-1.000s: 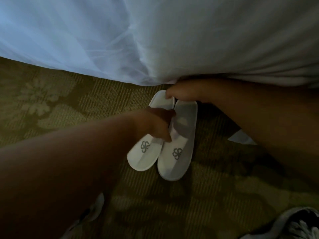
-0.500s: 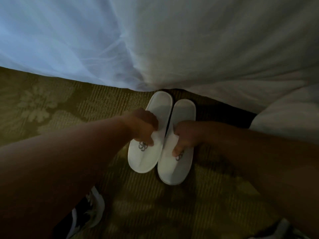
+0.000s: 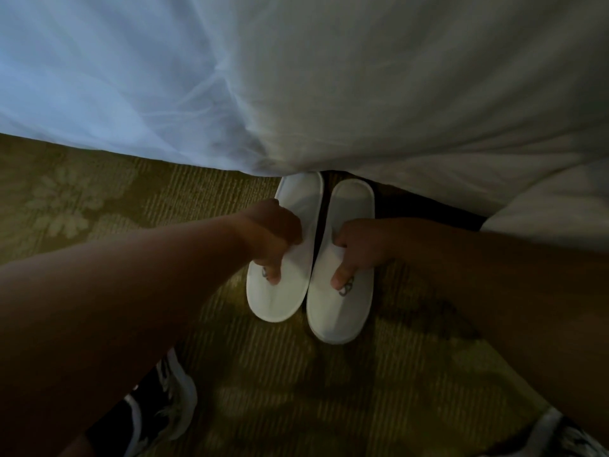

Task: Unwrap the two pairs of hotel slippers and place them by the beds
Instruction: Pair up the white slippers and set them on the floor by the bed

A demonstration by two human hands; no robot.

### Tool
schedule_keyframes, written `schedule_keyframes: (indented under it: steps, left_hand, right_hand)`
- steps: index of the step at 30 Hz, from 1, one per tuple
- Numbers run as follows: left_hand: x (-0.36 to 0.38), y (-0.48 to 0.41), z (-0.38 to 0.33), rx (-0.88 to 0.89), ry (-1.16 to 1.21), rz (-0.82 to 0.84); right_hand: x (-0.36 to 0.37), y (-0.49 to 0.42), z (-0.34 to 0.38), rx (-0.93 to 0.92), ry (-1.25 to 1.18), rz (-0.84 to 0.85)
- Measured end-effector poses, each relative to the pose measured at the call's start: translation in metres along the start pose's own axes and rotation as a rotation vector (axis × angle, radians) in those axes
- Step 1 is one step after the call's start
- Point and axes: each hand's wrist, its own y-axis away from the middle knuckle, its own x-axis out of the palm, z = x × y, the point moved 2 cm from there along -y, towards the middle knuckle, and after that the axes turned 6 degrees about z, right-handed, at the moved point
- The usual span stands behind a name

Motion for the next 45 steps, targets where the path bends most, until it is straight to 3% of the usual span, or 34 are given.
schedule_keyframes:
  steps: [8,25,29,32,39,45]
  left_hand:
    - [0.018,-0.011,-0.002,0.077,-0.192,-0.071]
    - [0.016,-0.015,-0.003,-0.007,0.009,-0.074]
    - [0.008,0.004,-0.001,-0.053,0.053,-0.260]
    - [-0.001,0.030,0.002,-0.076,0.060,-0.327]
    - [-0.050,0.124,-0.017,-0.163,0.118,-0.230]
    - [-0.097,0.239,-0.070,-0.200,0.121,-0.341]
  right_hand:
    - [0.004,0.001,-0.006,-0.028,-0.089,0.022]
    - [0.002,-0.001,-0.001,-0.013,-0.043,-0.080]
    - [-0.001,0.016,0.004,0.014,-0.123,-0.206]
    - [-0.004,0.045,0.009,0.037,-0.142,-0.247]
    - [-0.003,0.163,0.033,0.083,-0.192,-0.343]
    - [0.011,0.287,0.069,0.027,-0.158,-0.543]
